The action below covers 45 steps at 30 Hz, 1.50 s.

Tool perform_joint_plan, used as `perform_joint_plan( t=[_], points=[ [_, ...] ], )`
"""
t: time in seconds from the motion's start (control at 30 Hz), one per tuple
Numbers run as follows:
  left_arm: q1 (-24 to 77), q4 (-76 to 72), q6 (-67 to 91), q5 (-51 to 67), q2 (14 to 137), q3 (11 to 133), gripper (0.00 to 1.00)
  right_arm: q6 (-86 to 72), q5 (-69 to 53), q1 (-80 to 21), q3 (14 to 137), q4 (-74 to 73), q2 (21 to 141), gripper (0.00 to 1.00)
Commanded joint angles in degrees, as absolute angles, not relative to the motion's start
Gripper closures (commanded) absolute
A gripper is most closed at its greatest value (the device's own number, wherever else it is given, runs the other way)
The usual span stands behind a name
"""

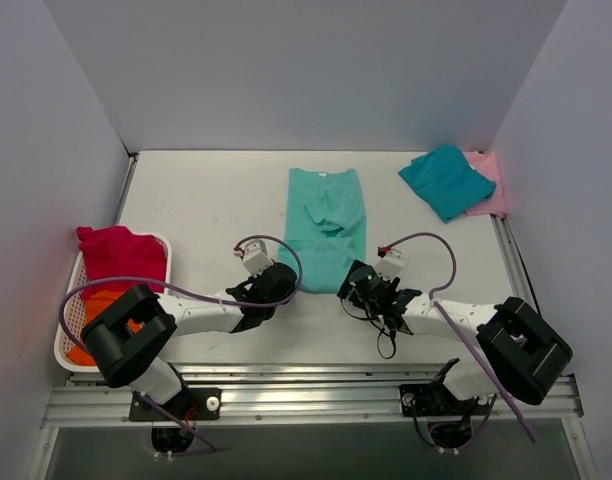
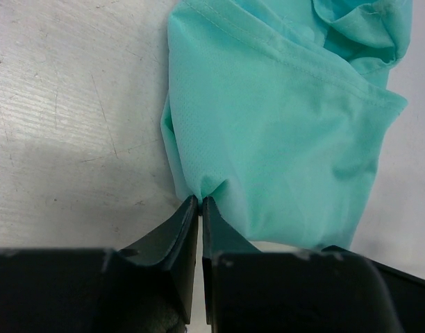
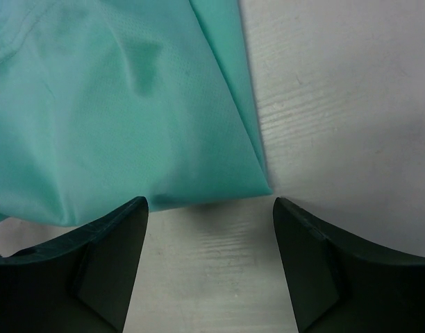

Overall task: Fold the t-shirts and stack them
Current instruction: Grab one side of the 2/3 rectangular tshirt with both arms, then fold the long partially folded tshirt into a neat square

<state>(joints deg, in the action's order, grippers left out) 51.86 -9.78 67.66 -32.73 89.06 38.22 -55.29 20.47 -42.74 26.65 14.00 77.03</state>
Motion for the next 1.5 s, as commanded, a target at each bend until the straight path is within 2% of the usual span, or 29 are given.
perform_joint_plan(
  t=[0.0,0.13,0.23,0.3,0.33,0.47,0.5,0.57,0.63,0.67,0.97,1.17,1.3,1.47],
  points=[
    [51.5,-9.58,66.71,-33.84,87.36,39.64,0.86,-55.81,22.85,-42.8,27.33,15.38,80.67,0.31],
    [51.15,-9.67,66.53,-33.92,87.1,39.38,0.86,-55.72,22.68,-42.71,27.77,17.48,84.19,0.33],
    [50.8,-9.67,66.45,-34.01,86.84,39.02,0.86,-55.72,22.85,-42.71,28.47,17.58,85.95,0.44],
    [50.54,-9.75,66.45,-34.1,86.57,38.59,0.86,-55.64,23.03,-42.71,28.91,17.58,86.57,0.47],
    [50.36,-9.76,66.45,-34.1,86.57,38.41,0.86,-55.55,23.11,-42.71,29.0,17.49,86.75,0.61],
    [50.01,-9.84,66.36,-34.54,86.05,37.79,0.86,-55.46,23.2,-42.71,29.97,16.61,87.36,0.88],
    [49.92,-9.76,66.18,-34.8,85.78,37.71,0.86,-55.46,23.12,-42.71,30.23,16.44,87.45,1.0],
    [49.92,-9.58,65.83,-34.98,85.26,37.62,0.87,-55.28,22.85,-42.8,30.5,16.17,87.54,1.0],
    [49.92,-9.23,64.95,-35.07,84.12,37.7,0.96,-55.28,22.15,-42.8,30.67,15.82,87.19,1.0],
    [49.92,-8.79,64.6,-34.98,83.59,37.88,0.98,-55.2,21.8,-42.98,30.67,15.47,86.32,1.0],
    [57.03,2.0,65.56,-39.2,69.36,37.09,0.98,-58.0,24.96,-50.0,31.99,3.35,72.7,1.0],
    [57.3,5.97,65.39,-38.76,62.23,37.35,0.98,-59.07,28.82,-53.09,35.76,-6.58,64.0,1.0],
    [57.04,7.46,62.76,-40.25,59.59,39.46,0.98,-56.78,31.55,-53.0,42.86,-10.98,63.63,1.0],
    [55.02,8.09,59.07,-40.08,58.97,44.46,0.97,-53.45,35.06,-52.3,50.61,-13.97,68.98,1.0]
  ],
)
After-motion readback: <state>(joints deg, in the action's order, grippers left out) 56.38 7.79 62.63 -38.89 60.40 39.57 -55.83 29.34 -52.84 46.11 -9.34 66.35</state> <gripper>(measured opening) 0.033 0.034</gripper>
